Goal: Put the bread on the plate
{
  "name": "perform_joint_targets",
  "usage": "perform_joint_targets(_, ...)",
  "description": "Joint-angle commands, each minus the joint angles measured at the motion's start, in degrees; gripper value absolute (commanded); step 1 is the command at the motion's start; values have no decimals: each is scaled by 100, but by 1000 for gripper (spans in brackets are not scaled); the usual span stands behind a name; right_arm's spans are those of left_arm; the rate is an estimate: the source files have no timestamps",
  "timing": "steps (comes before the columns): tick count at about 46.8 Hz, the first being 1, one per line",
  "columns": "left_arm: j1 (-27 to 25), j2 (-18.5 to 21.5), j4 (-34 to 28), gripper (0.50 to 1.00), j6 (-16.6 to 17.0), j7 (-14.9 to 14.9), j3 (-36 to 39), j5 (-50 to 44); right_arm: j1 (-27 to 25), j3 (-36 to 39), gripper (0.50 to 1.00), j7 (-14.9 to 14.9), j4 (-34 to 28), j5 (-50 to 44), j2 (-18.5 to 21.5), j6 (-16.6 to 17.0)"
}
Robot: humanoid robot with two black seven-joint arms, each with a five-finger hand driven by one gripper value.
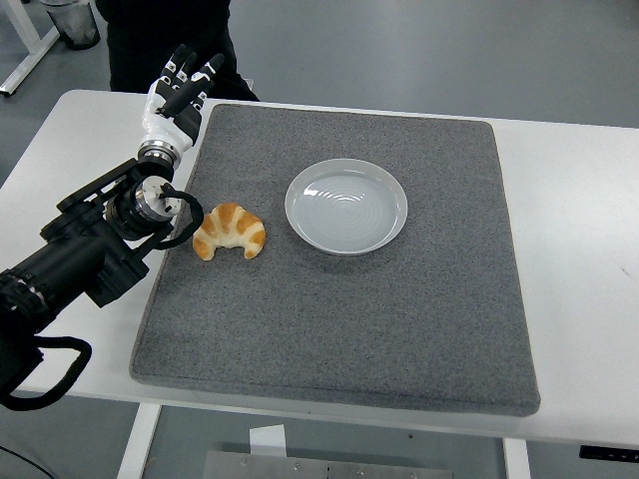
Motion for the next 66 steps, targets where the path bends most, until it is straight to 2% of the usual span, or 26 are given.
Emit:
perform_joint_targets(1,-1,0,-9,1000,0,-9,0,0,0,0,952,0,0,0,0,0)
perform_joint_targets(23,-71,70,0,1000,-8,-18,254,88,0,0,952,0,0,0,0,0)
perform_joint_targets(34,-247,132,140,1000,53,-18,431,1150,0,0,952,0,0,0,0,0)
perform_joint_targets(43,-414,378,9,1000,36,52,448,1775,0,0,952,0,0,0,0,0)
perform_joint_targets(47,-449,711,-394,1000,36,192,632,1784,0,0,952,0,0,0,0,0)
perform_joint_targets(52,-748,1238,-1027,1000,80,509,1580,1776,0,0,952,0,0,0,0,0)
perform_joint_targets(56,-1082,1660,-1397,1000,141,579,2134,1776,0,0,952,0,0,0,0,0)
perform_joint_targets(66,-1723,2346,-2187,1000,88,624,3426,1784,0,0,952,0,0,0,0,0)
